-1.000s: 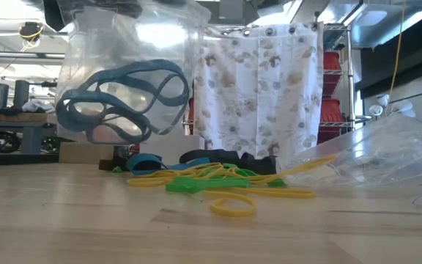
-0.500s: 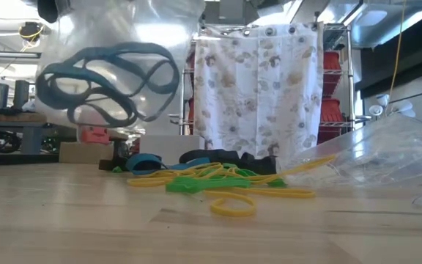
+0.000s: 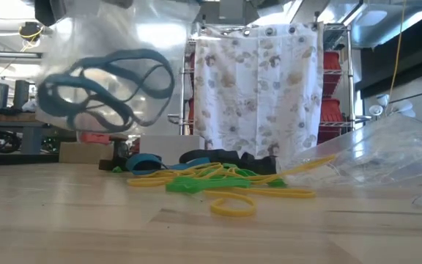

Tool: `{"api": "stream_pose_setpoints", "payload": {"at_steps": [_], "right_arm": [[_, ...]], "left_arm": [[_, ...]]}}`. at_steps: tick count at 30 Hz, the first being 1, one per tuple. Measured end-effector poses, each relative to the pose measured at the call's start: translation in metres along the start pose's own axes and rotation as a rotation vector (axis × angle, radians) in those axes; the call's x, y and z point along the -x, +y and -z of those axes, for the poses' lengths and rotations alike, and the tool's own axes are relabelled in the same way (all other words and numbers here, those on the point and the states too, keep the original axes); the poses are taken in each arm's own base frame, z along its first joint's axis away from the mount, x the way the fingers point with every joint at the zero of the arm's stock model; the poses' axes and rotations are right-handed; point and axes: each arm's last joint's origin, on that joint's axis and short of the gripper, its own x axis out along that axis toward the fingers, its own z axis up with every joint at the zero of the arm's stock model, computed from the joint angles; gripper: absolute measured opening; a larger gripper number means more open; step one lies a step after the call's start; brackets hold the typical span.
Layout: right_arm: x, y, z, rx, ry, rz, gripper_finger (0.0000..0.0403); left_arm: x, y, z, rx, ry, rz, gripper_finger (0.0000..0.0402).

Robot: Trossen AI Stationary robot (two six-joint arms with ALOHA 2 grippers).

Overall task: Sort rubber bands
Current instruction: Put the blue rubber band into the transparent zip bag

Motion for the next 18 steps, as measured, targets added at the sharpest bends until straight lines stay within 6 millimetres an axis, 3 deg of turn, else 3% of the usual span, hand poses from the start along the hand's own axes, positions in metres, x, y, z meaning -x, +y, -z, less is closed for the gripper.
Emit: {"api": "stream_pose_setpoints", "payload": {"at_steps": [10,18], "right_arm": [[0.000,0.002,-0.003,0.008,-0.075,-0.096,0.0002],[-0.007,-0.009,-0.012,-0.111,-0.163,-0.035,0.0002]], "left_arm": [[-0.001,0.001,-0.001,0.009,-0.002,-0.009,0.0000],[-0.001,0.000,-0.001,-0.001,-0.007,0.000,0.0000]]}}
